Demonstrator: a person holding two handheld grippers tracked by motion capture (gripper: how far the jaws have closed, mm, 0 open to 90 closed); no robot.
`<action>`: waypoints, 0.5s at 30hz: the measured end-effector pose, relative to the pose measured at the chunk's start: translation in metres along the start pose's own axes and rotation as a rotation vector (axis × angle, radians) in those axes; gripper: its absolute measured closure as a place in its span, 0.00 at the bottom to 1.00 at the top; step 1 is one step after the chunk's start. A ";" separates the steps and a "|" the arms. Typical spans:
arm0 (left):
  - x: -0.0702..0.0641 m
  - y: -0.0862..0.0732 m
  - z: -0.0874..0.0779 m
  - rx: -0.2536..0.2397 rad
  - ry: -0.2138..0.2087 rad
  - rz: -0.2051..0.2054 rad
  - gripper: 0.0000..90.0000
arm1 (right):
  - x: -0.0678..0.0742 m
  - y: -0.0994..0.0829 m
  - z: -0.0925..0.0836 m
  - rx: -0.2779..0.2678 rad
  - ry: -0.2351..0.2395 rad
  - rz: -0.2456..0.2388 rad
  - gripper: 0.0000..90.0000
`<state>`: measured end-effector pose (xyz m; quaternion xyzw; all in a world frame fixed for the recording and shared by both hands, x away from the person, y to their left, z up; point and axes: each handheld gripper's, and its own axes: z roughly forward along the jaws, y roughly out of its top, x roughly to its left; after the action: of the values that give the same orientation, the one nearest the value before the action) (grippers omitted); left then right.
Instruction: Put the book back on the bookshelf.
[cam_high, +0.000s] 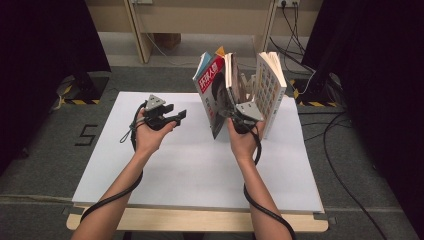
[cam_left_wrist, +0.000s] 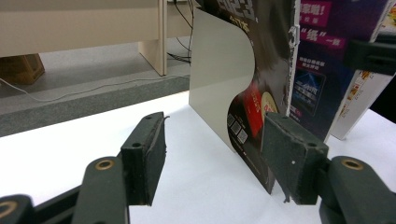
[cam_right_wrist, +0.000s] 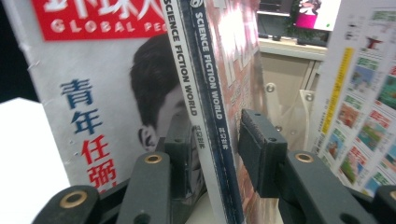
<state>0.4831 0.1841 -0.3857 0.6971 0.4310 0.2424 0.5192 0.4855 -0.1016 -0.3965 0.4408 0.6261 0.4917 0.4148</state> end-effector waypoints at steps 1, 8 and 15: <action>0.000 0.000 0.000 0.000 0.000 0.001 0.44 | -0.003 0.000 -0.001 -0.005 0.001 0.018 0.74; 0.000 0.000 -0.001 -0.001 0.002 0.004 0.44 | -0.019 0.003 -0.008 -0.021 -0.049 0.090 0.76; -0.001 0.000 0.000 -0.001 0.000 0.005 0.44 | -0.038 0.008 -0.012 -0.014 -0.097 0.135 0.79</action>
<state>0.4826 0.1834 -0.3853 0.6978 0.4292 0.2441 0.5189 0.4858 -0.1402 -0.3830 0.5024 0.5708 0.5009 0.4134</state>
